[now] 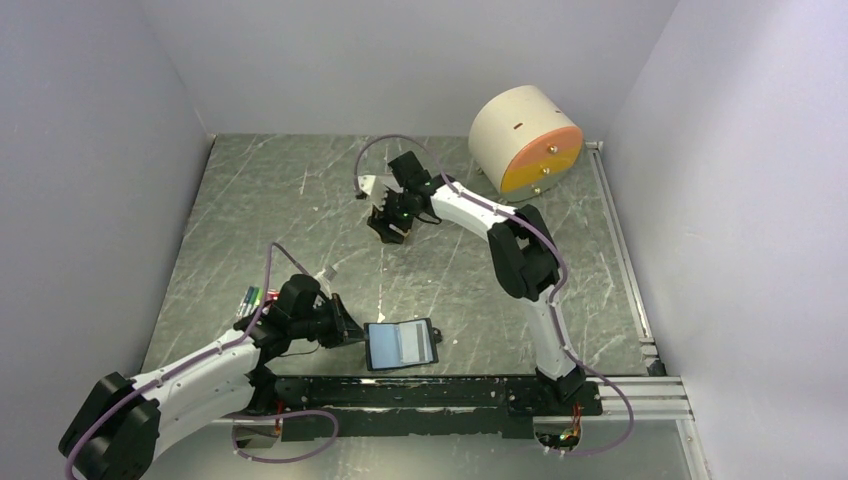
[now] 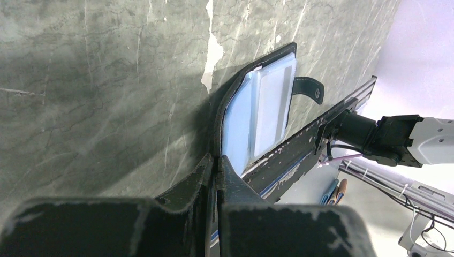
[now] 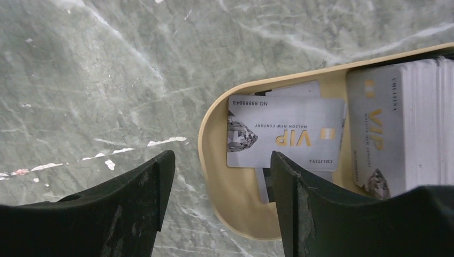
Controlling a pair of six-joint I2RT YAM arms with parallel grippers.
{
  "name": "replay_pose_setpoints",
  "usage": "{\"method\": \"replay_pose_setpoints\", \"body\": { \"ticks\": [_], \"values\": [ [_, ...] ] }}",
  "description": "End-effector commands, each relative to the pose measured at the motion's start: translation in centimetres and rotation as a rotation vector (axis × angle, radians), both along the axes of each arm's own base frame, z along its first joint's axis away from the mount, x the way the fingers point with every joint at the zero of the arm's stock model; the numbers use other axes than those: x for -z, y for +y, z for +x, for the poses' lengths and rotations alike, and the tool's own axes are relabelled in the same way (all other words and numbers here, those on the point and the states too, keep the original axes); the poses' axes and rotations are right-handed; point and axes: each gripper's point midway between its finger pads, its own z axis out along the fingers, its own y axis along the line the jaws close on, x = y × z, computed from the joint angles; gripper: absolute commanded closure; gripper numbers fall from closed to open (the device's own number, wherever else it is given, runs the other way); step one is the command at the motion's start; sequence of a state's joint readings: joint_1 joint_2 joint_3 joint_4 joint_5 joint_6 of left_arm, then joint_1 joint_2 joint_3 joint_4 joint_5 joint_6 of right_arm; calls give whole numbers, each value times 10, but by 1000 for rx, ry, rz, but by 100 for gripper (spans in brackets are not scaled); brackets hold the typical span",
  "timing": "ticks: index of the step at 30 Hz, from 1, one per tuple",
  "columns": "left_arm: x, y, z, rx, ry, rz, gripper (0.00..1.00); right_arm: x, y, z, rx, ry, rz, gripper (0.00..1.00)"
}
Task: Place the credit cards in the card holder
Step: Move the storage box to the center of the board.
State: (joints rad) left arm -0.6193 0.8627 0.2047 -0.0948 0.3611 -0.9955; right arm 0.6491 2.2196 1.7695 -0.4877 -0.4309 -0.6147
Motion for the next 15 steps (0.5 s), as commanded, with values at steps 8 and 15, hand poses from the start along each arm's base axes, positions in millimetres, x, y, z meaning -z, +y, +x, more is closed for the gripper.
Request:
{"method": "replay_pose_setpoints", "body": {
  "ticks": [8,15],
  "values": [
    [-6,-5,0,21,-6,-16,91,16,-6,-27,-20,50,-55,40],
    [-5,-5,1,17,-6,-21,91,14,-9,-53,-9,56,-58,43]
  ]
}}
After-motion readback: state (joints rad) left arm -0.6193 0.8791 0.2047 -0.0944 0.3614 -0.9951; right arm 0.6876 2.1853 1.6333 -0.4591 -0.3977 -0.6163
